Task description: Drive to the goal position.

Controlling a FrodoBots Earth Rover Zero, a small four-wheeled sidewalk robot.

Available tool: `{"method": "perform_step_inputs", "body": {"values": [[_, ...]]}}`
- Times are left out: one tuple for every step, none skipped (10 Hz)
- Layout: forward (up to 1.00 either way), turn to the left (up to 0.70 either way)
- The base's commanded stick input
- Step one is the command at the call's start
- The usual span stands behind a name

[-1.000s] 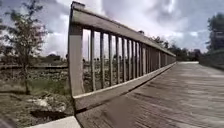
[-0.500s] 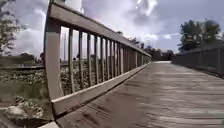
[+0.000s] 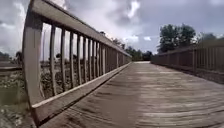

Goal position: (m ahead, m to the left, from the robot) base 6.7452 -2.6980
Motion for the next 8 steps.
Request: {"method": "perform_step_inputs", "body": {"values": [[0.00, -0.85], [0.00, -0.80], [0.06, 0.00], [0.26, 0.00], [0.59, 0.00], [0.85, 0.00], [0.85, 0.00], [0.85, 0.00]]}}
